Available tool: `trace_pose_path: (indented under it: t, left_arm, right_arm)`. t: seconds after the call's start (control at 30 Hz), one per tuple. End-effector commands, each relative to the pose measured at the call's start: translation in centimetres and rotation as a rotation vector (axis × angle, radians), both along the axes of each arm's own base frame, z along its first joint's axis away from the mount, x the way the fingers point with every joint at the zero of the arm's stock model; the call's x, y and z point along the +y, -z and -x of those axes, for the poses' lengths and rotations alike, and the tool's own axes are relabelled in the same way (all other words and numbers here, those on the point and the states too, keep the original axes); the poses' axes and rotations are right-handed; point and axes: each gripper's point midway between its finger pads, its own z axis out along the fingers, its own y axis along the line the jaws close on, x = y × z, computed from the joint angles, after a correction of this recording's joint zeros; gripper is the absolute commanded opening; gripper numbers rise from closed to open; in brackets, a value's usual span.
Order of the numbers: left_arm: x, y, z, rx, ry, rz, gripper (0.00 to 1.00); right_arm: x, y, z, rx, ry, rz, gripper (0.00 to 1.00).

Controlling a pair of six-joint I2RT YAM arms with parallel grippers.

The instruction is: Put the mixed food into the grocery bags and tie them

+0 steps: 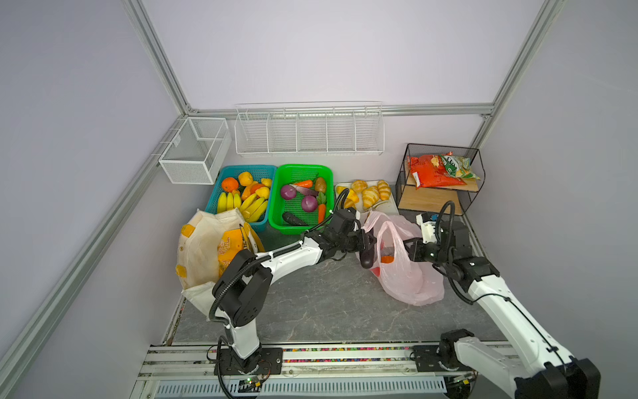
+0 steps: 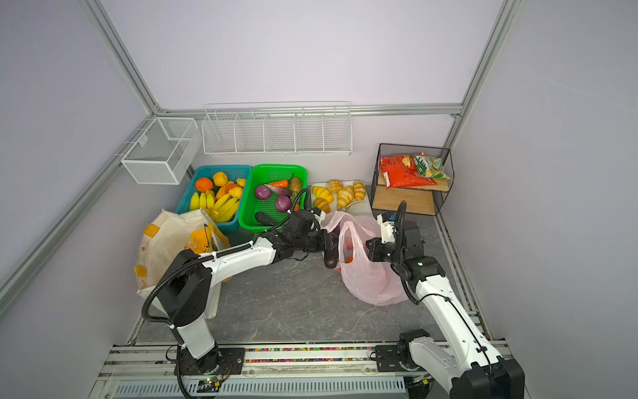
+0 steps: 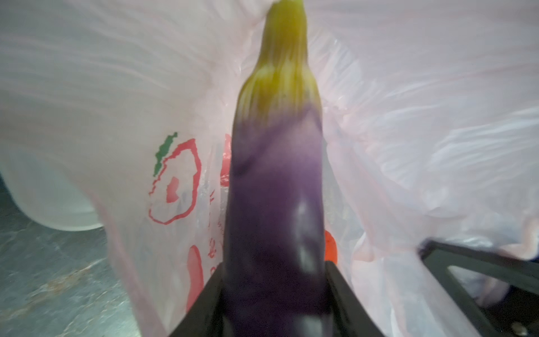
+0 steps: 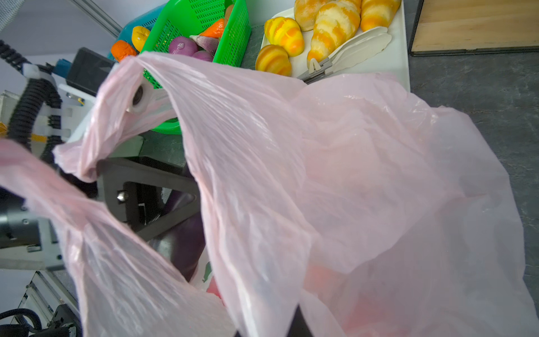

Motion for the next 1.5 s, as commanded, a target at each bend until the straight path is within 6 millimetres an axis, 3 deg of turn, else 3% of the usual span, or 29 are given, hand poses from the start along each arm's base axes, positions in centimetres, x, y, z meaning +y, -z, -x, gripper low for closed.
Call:
trace_pose_path:
  t: [0.0, 0.27, 0.53, 0.63, 0.73, 0.9, 1.07, 1.13, 1.17, 1.23, 1.33, 1.47]
  left_arm:
    - [-0.1, -2.2, -1.4, 0.035, -0.062, 0.135, 0.22]
    - [-0.8, -3.1, -3.6, 0.015, -0.124, 0.168, 0.21]
    - [-2.8, -1.3, -2.1, -0.044, -0.041, 0.05, 0.21]
    - [-4.8, -1.4, 0.4, -0.072, 0.119, 0.032, 0.22]
    - [-5.5, -0.4, 3.2, -0.063, 0.278, -0.03, 0.23]
    - [-4.6, 0.3, 7.3, -0.072, 0.475, -0.071, 0.24]
    - [-3.3, 0.5, 11.9, -0.094, 0.689, -0.109, 0.24]
    - [-2.7, 0.2, 13.1, -0.12, 0.744, -0.106, 0.24]
    - [-2.4, 0.0, 13.5, -0.13, 0.767, -0.098, 0.24]
    - [-1.9, -0.6, 14.2, -0.166, 0.803, -0.085, 0.24]
    - [-1.5, -1.0, 12.4, -0.212, 0.731, -0.13, 0.25]
    - [-1.6, -0.3, 7.5, -0.206, 0.516, -0.197, 0.25]
  right_arm:
    - [0.2, 0.1, 0.6, -0.01, -0.033, -0.004, 0.06]
    - [0.3, 0.7, 1.0, 0.005, -0.04, -0.013, 0.06]
    - [0.5, 0.0, 0.7, -0.009, -0.035, -0.029, 0.06]
    - [0.5, 0.1, 0.6, 0.005, -0.036, -0.028, 0.06]
    - [-0.3, 0.0, 0.6, 0.003, -0.009, 0.017, 0.06]
    - [-2.1, -1.0, 0.2, -0.014, 0.056, 0.063, 0.06]
    - [-2.4, -2.0, 0.2, -0.027, 0.057, 0.083, 0.06]
    - [-2.4, -1.7, 0.4, -0.01, 0.048, 0.089, 0.06]
    - [-2.2, -2.7, 0.2, -0.026, 0.042, 0.083, 0.06]
    - [-1.9, -2.8, 0.4, -0.02, 0.023, 0.076, 0.06]
    - [-1.3, -2.8, 0.5, -0.01, -0.007, 0.058, 0.06]
    - [-0.5, -2.8, 0.6, -0.015, -0.046, 0.026, 0.06]
